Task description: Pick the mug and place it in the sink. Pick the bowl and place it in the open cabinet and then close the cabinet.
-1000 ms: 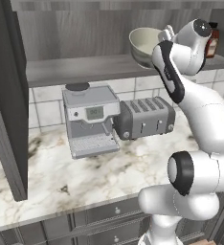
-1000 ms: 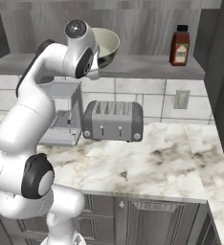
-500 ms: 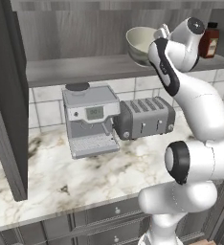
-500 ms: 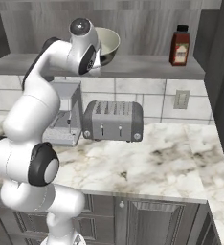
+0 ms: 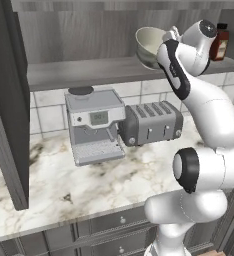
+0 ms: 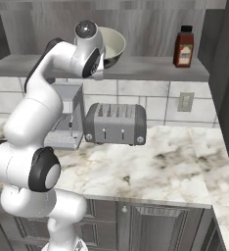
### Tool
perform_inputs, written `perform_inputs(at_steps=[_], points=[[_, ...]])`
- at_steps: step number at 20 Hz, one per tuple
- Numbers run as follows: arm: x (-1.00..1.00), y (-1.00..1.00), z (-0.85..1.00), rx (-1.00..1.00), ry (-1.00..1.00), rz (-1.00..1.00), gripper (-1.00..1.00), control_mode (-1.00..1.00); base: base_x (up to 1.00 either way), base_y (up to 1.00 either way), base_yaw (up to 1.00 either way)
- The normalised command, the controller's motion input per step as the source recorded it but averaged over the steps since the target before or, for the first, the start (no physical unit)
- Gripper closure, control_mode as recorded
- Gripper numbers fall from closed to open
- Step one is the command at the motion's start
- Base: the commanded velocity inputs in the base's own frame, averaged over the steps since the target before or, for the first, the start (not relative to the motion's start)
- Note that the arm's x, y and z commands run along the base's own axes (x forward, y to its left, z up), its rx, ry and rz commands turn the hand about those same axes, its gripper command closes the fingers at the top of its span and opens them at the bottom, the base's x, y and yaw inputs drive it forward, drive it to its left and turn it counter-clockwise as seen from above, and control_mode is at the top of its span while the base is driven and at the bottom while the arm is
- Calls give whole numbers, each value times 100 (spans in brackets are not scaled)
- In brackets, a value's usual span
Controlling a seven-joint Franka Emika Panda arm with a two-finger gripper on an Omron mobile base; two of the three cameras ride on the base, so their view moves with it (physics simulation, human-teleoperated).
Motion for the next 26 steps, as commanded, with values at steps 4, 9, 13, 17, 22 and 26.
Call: perform_inputs(at_steps=[4,9,13,17,22,26], points=[[2,10,-17,2,0,0,100,-100,0,0,0],[16,38,1,0,-2,0,-100,-100,0,0,0],[2,8,26,0,-18,2,-100,-100,0,0,0],[0,0,41,-2,-27,4,-100,-100,0,0,0],[-14,0,38,0,-19,3,-100,-100,0,0,0],[-85,-7,8,6,6,0,-100,-100,0,0,0]])
